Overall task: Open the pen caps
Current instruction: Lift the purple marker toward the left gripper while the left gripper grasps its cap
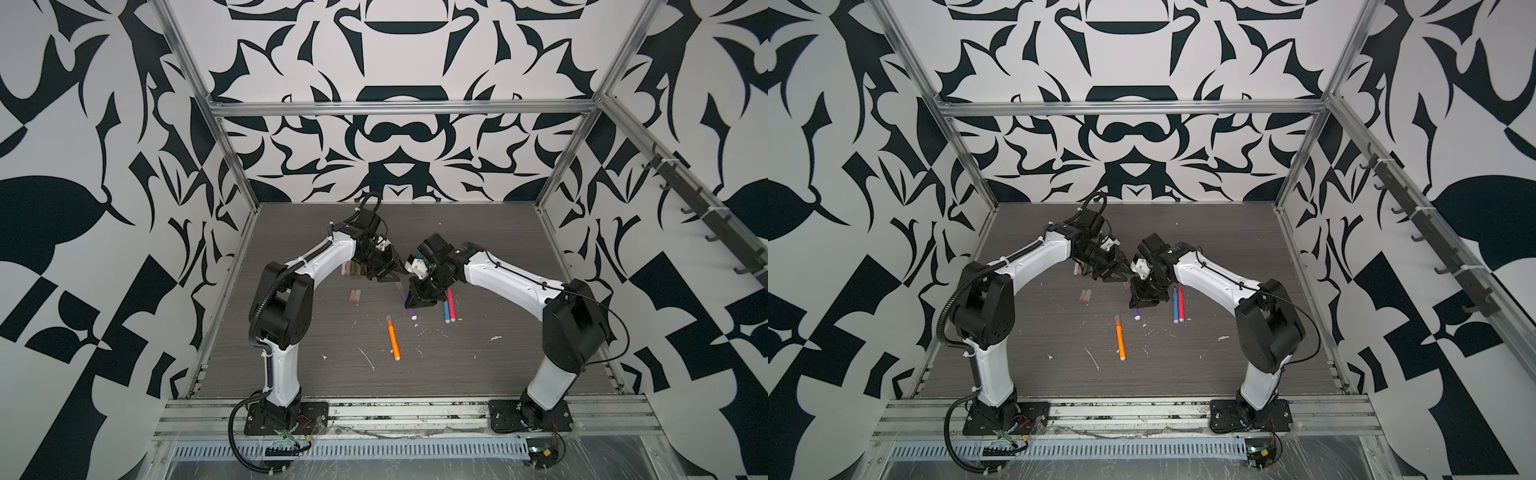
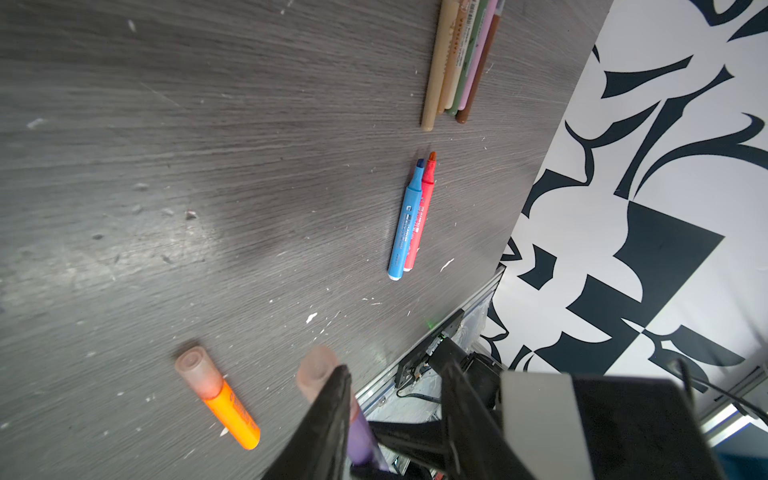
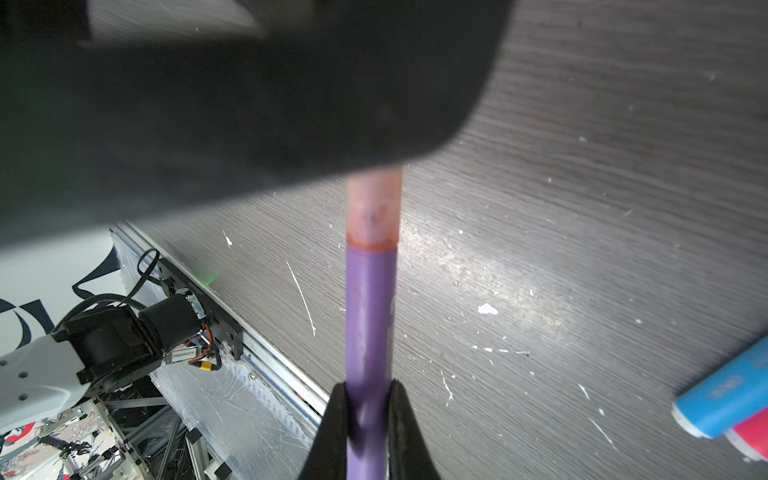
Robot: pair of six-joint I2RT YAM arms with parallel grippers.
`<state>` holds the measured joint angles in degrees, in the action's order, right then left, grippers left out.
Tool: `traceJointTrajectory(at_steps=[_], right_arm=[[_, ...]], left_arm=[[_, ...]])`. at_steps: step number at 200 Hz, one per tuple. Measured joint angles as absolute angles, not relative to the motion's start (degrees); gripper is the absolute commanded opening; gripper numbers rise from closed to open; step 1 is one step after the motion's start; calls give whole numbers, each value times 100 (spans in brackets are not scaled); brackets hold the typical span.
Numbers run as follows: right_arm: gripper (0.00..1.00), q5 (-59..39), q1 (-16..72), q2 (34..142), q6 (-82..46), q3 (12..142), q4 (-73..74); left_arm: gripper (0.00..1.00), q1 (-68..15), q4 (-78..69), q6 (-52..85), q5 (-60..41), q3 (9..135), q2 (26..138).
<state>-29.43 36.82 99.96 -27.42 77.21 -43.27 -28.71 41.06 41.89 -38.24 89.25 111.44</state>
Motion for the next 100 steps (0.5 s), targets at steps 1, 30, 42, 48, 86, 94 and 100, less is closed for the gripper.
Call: traceJointTrajectory(at_steps=[1, 30, 42, 48, 86, 94, 100], right_arm=[[0, -2941, 3680, 9996, -2742, 7723, -4327], [0, -2836, 3610, 9996, -2722, 7725, -4348], [0, -2797, 3566, 9994, -2718, 7725, -4348], [0, -2775, 3555, 9994, -2714, 7725, -4348], [0, -2744, 3476, 9992, -2700, 7725, -4346], [0, -2779, 3470, 9992, -2700, 7725, -4338], [0, -2823, 3470, 9990, -2705, 7725, -4320]], left_arm=[[40, -2873, 4112, 4187, -3820, 8930, 11144], [41, -2891, 4268, 4112, -3750, 9024, 11172], [41, -2895, 4335, 4075, -3708, 9067, 11198], [41, -2895, 4392, 4051, -3680, 9091, 11216], [41, -2895, 4676, 3913, -3516, 9229, 11249], [41, -2895, 4703, 3894, -3498, 9258, 11266], [41, -2895, 4724, 3892, -3487, 9279, 11290]])
